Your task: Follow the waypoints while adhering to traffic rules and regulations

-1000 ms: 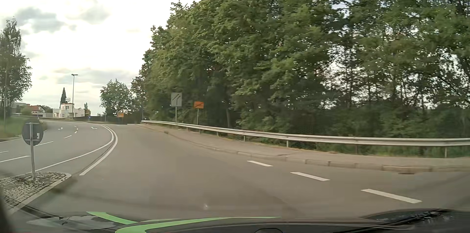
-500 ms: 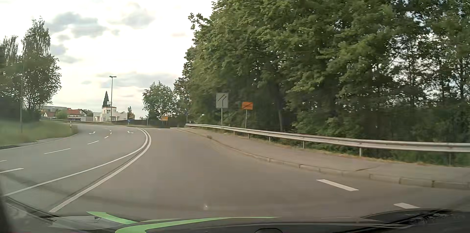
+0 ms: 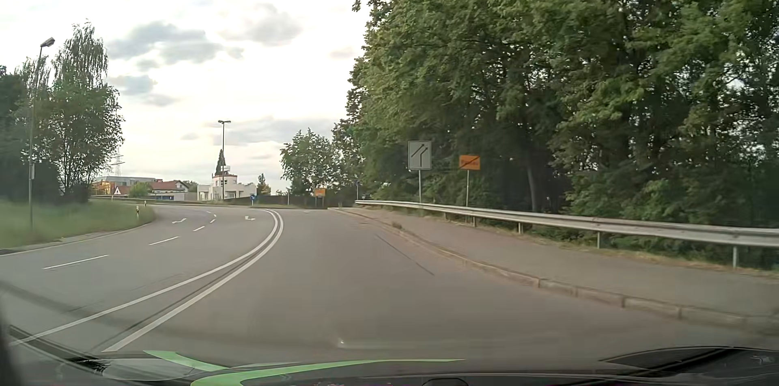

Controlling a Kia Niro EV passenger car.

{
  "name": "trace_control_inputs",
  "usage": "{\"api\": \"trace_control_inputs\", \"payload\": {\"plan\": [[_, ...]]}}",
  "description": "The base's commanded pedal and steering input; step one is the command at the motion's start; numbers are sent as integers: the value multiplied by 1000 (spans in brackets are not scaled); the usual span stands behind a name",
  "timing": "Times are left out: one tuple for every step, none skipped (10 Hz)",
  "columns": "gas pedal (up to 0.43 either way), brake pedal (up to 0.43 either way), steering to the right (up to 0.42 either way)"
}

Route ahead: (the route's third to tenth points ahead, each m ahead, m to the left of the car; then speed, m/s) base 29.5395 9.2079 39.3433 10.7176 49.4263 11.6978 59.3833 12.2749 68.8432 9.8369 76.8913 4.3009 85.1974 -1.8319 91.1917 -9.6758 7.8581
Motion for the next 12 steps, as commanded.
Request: {"api": "trace_control_inputs", "payload": {"plan": [[260, 0, -103], [260, 0, -103], [260, 0, -102], [260, 0, -101], [260, 0, -98], [260, 0, -95], [260, 0, -93], [260, 0, -87], [260, 0, -74], [248, 0, -60], [248, 0, -52], [240, 0, -43]]}}
